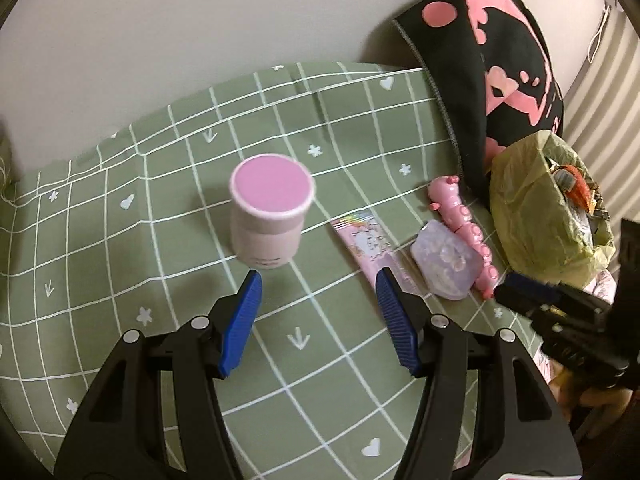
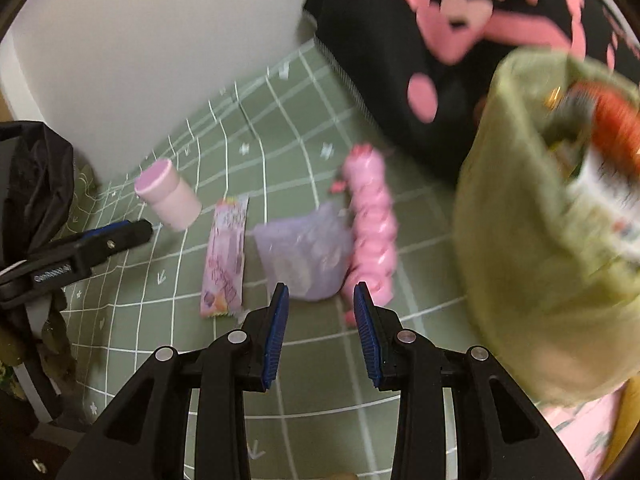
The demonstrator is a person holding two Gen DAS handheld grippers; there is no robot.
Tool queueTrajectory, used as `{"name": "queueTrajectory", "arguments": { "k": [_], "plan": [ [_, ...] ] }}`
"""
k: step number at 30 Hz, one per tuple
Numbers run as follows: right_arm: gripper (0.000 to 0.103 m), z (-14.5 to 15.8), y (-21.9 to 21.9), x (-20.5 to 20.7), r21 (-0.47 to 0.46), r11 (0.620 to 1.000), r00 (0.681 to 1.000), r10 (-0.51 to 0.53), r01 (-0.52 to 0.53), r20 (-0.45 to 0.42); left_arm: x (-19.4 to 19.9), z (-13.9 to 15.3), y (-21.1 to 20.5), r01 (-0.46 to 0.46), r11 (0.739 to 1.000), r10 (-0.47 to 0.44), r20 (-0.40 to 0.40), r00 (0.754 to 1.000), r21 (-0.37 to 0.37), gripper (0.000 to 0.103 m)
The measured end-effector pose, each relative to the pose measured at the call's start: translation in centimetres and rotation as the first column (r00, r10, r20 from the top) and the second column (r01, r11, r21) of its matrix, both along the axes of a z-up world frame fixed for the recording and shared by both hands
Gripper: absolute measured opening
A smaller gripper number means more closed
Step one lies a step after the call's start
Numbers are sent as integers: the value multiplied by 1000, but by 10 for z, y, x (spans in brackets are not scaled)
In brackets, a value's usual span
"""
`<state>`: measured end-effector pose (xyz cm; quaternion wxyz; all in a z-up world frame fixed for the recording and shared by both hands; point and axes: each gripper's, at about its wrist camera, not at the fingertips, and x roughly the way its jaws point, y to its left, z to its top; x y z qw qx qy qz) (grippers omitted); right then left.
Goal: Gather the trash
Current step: 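Move both tools back over the pink wrapper and lavender packet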
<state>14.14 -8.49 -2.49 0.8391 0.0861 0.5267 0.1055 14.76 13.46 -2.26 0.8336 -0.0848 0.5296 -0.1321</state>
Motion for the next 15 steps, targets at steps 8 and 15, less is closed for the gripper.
{"name": "queueTrajectory", "arguments": {
  "k": [8, 15],
  "plan": [
    [32, -27, 9, 5, 43, 997, 997, -66, 68, -27, 3, -11, 16, -33, 999, 32, -37, 999, -12, 56],
    [32, -34, 7, 31, 50, 992, 993, -113, 112, 18, 0, -23, 20, -44, 999, 44, -71, 997, -2, 56]
  ]
}}
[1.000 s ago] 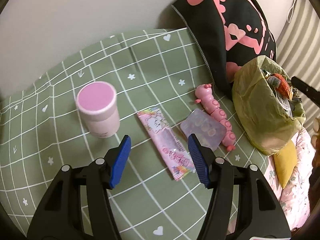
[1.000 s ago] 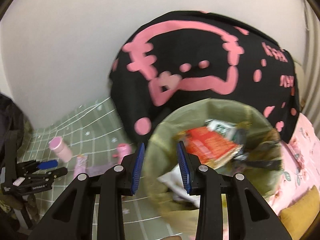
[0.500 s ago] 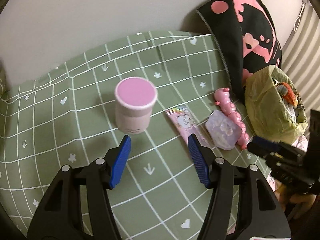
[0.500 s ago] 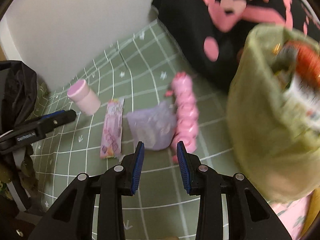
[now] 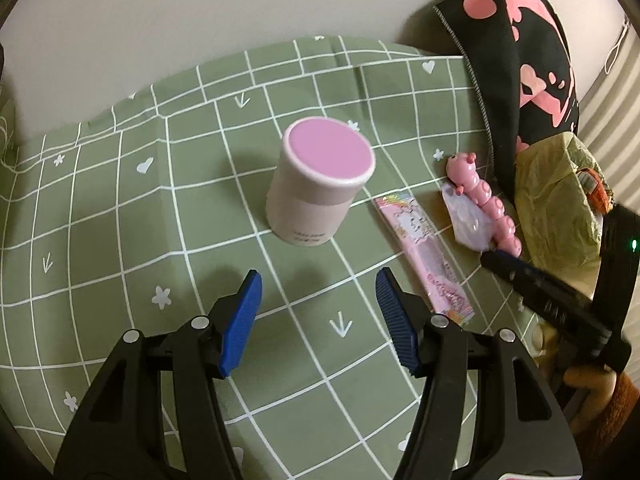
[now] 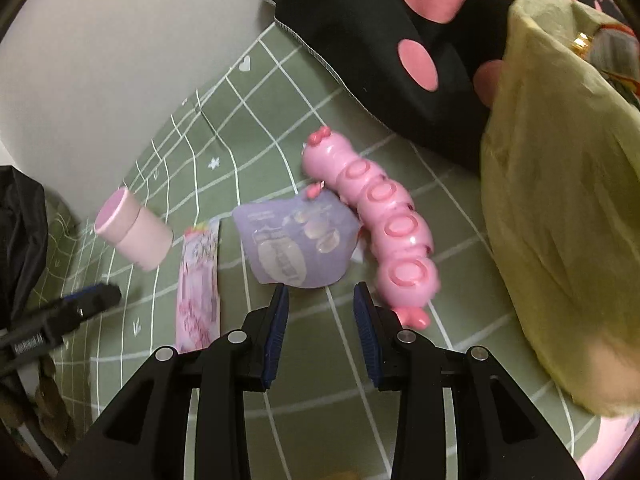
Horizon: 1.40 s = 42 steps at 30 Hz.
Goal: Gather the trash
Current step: 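Move both tools back over the pink wrapper and lavender packet, then grasp the lavender packet with the right tool while the left tool grasps the pink candy wrapper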
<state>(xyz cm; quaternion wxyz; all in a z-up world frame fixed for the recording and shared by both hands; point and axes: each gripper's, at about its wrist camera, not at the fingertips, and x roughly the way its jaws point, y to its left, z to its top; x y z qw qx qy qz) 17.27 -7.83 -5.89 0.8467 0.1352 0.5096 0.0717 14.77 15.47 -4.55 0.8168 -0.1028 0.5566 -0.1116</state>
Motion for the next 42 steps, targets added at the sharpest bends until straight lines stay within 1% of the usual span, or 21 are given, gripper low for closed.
{"name": "queueTrajectory", "arguments": {
  "k": [3, 5, 6, 9, 12, 14, 16, 18, 20, 21, 22, 23, 25, 26, 28, 31, 35, 37, 39, 42],
  "plan": [
    [32, 1, -4, 12, 22, 1000, 1000, -3, 3, 5, -1, -2, 1, -2, 1000, 2, -5, 1000, 9, 56],
    [37, 1, -8, 17, 71, 997, 1000, -5, 5, 8, -1, -3, 3, -7, 1000, 7, -7, 1000, 9, 56],
    [42, 1, -9, 20, 92, 996, 1000, -7, 7, 5, -1, -3, 4, -11, 1000, 11, -8, 1000, 8, 56],
    [43, 0, -12, 23, 112, 994, 1000, -16, 17, -11, -1, -3, 6, -18, 1000, 18, -7, 1000, 7, 56],
    [43, -2, -13, 26, 87, 996, 1000, -22, 24, -14, 1, -2, 8, -24, 1000, 24, -2, 1000, 2, 56],
    [43, -2, -14, 29, 69, 997, 1000, -31, 31, -1, 2, -1, 9, -24, 1000, 24, 0, 1000, -1, 56],
    [44, -5, -11, 40, 52, 998, 999, -41, 41, 4, 2, -1, 9, -23, 1000, 23, 0, 1000, 0, 56],
    [44, -7, -6, 48, 16, 1000, 1000, -26, 26, 17, 1, -2, 9, -21, 1000, 21, -4, 1000, 4, 56],
    [44, -7, 5, 54, -62, 998, 999, 20, -18, 26, 0, -3, 8, -19, 1000, 19, -8, 1000, 8, 56],
    [37, -7, 15, 55, -127, 991, 998, 56, -53, 20, 0, -3, 8, -18, 1000, 18, -8, 1000, 9, 56],
    [24, -7, 21, 56, -161, 984, 996, 83, -79, 16, 0, -3, 8, -18, 1000, 18, -8, 1000, 8, 56],
    [22, -6, 27, 54, -183, 977, 993, 115, -111, 14, 0, -3, 7, -18, 1000, 18, -8, 1000, 7, 56],
    [9, -5, 33, 48, -179, 972, 987, 158, -154, 10, 1, -3, 6, -18, 1000, 18, -7, 1000, 1, 56],
    [5, -3, 34, 44, -174, 970, 985, 172, -168, 6, 1, -3, 5, -16, 1000, 16, -7, 1000, -1, 56],
    [4, 2, 31, 33, -165, 970, 983, 184, -179, 11, 1, -2, 2, -8, 1000, 8, -7, 1000, -10, 56],
    [4, 14, 22, 17, -193, 965, 982, 186, -176, 31, 0, 0, -8, 13, 999, -13, -9, 1000, -29, 56],
    [4, 27, -5, -9, -211, 967, 988, 152, -141, 37, 4, -1, -30, 58, 997, -59, -18, 998, -59, 56],
    [4, 29, -11, -17, -223, 966, 990, 139, -129, 31, 8, -2, -44, 92, 993, -94, -20, 995, -73, 56],
    [4, 29, -18, -26, -231, 966, 992, 124, -116, 24, 12, -4, -60, 120, 991, -121, -15, 993, -54, 56],
    [4, 31, -31, -39, -233, 968, 995, 96, -91, 14, 21, -12, -74, 131, 991, -131, -38, 991, -15, 56]
  ]
}}
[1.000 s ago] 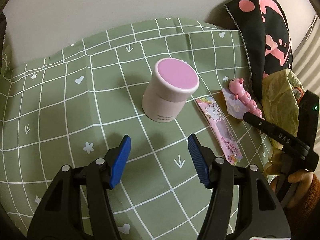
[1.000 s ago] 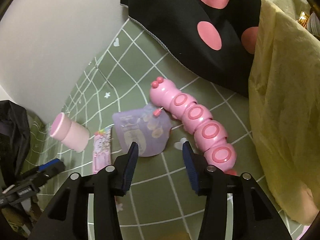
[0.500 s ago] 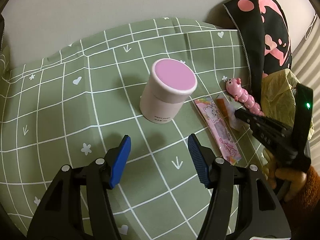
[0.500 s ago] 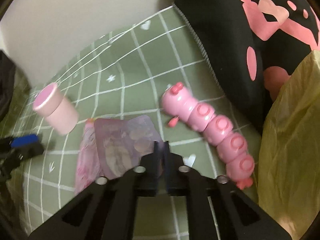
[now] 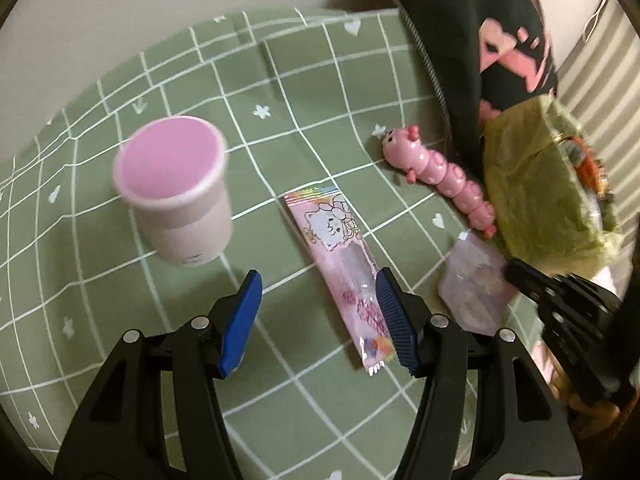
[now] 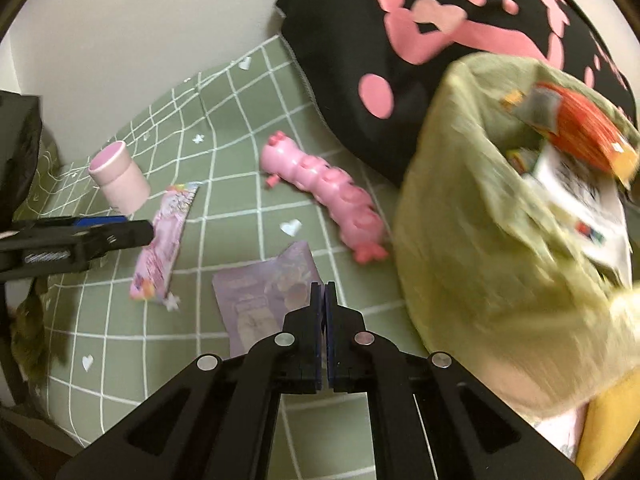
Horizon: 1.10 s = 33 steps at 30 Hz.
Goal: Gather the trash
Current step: 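Grasp the lavender packet with the right tool while the left tool grasps the pink candy wrapper, then carry the pink wrapper and lavender packet to the trash bag and open both tools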
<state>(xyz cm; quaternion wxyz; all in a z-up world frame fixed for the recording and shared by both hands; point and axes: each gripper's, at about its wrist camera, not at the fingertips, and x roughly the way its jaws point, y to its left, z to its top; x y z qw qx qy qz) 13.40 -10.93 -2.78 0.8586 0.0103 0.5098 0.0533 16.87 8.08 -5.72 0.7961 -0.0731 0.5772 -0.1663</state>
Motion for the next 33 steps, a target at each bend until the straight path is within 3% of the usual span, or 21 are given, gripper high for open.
{"name": "queueTrajectory", "arguments": {
  "k": [6, 9, 12, 16, 24, 33],
  "plan": [
    [4, -6, -8, -3, 5, 999, 999, -35, 36, -41, 10, -6, -24, 47, 995, -49, 17, 999, 89, 54],
    [4, -3, -6, 0, -7, 1000, 999, -31, 30, -34, 13, -6, -29, 55, 991, -58, 16, 998, 121, 38],
    [4, 0, -2, 5, -10, 1000, 999, -29, 29, -31, 14, -6, -25, 53, 993, -53, 5, 999, 107, 17],
    [4, 2, 4, 9, -13, 1000, 1000, -13, 13, -23, 11, -1, -19, 64, 996, -64, 3, 998, 68, 7],
    [4, 6, 9, 10, 11, 1000, 1000, 1, -1, -6, -11, 20, -9, 96, 995, -97, 40, 994, 31, 6],
    [4, 27, 7, 6, 37, 999, 998, 36, -38, 57, -26, 41, 29, -16, 1000, 17, 64, 998, -16, 6]
  ]
}}
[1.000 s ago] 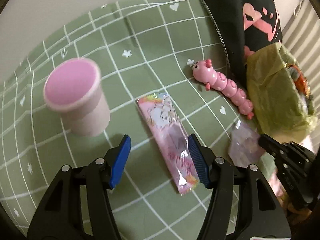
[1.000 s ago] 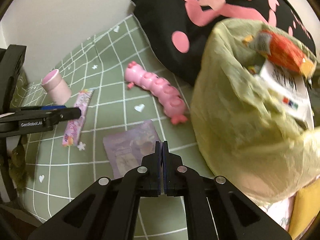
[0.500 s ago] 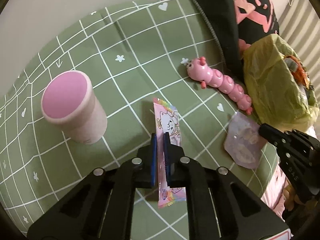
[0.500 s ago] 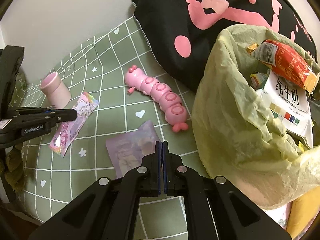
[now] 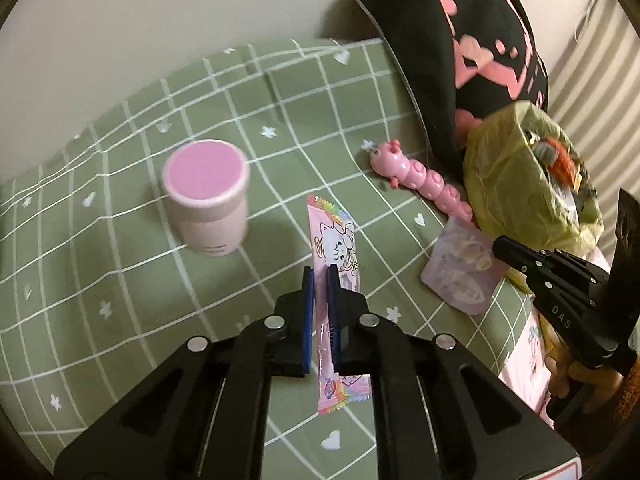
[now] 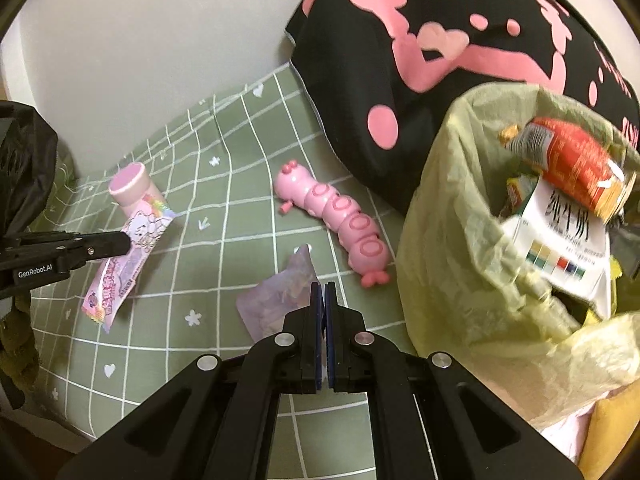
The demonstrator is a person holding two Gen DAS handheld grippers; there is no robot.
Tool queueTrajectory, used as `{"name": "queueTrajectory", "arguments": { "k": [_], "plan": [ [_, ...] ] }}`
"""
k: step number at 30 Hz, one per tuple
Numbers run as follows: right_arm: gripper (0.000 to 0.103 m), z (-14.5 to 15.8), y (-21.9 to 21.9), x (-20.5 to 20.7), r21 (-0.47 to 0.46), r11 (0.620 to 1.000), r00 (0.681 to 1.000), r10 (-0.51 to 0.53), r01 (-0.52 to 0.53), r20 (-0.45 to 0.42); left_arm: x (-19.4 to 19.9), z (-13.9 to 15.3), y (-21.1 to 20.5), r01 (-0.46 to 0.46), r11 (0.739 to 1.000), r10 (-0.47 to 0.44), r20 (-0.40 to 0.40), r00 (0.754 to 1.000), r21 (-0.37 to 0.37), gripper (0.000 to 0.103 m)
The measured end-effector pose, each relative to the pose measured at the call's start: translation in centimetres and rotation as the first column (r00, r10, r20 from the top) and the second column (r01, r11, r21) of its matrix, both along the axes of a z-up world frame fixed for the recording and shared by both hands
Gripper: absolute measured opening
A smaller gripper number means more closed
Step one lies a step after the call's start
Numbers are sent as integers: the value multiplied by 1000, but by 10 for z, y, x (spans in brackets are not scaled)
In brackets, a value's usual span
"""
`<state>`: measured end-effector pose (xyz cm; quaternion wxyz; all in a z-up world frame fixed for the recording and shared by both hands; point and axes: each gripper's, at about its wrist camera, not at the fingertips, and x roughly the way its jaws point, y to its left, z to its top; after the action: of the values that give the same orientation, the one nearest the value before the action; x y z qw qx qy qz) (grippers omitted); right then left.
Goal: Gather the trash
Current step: 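Carry the pink wrapper and lavender packet to the trash bag and open both tools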
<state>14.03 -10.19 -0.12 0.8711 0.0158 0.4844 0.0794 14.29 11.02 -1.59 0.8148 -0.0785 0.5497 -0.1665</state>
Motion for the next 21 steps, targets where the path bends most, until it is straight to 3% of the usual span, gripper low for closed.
{"name": "queueTrajectory", "arguments": {
  "k": [7, 15, 21],
  "plan": [
    [4, 27, -4, -6, 18, 1000, 997, 21, -22, 71, -5, 17, 8, -47, 999, 47, 44, 998, -8, 6],
    [4, 39, -15, -13, 37, 999, 995, 3, -7, 97, -11, 28, 1, -25, 1000, 26, 64, 998, -18, 6],
    [4, 65, -19, -10, 21, 1000, 987, -8, 4, 163, -4, 46, -12, 8, 1000, -7, 112, 994, -15, 6]
  ]
}}
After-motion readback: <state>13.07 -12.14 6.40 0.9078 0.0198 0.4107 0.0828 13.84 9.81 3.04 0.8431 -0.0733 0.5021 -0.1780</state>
